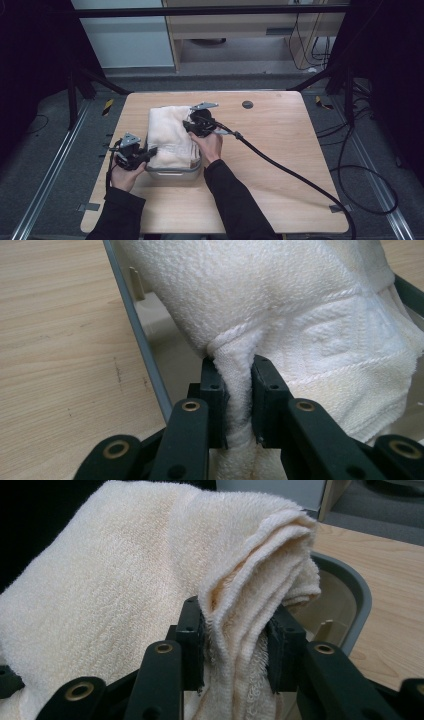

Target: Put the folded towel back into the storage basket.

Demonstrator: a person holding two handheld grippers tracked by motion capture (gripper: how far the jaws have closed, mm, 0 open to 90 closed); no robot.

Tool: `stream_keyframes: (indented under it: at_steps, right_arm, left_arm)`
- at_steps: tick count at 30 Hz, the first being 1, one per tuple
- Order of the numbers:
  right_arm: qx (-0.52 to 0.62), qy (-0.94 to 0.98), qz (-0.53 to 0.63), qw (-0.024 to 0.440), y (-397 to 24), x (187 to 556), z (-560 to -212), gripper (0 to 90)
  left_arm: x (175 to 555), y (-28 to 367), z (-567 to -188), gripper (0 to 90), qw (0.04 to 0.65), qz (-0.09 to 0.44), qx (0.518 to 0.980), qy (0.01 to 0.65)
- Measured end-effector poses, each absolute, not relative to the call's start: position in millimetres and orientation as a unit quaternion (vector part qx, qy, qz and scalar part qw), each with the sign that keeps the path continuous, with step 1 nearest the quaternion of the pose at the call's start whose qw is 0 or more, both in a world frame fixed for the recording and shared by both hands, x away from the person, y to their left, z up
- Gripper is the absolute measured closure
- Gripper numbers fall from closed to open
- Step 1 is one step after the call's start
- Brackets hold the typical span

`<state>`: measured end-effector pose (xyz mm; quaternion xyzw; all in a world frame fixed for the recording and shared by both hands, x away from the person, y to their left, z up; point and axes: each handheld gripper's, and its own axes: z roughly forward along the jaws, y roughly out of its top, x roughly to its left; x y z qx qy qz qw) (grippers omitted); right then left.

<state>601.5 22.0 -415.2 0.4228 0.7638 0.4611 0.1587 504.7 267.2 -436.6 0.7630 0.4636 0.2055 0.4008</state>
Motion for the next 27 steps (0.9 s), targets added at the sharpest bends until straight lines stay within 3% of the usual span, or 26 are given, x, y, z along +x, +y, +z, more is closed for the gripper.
stream_keyframes:
  at_steps: [14,27]
  right_arm:
    - [0.422,0.772,0.445,0.166,23,603,-427,62.6]
    - [0.401,0.786,0.429,0.193,19,599,-424,54.6]
  left_arm:
    - [507,266,-440,73.8,0.386,0.202,0.766,0.472]
    - [504,266,-432,59.4,0.403,0.208,0.754,0.475]
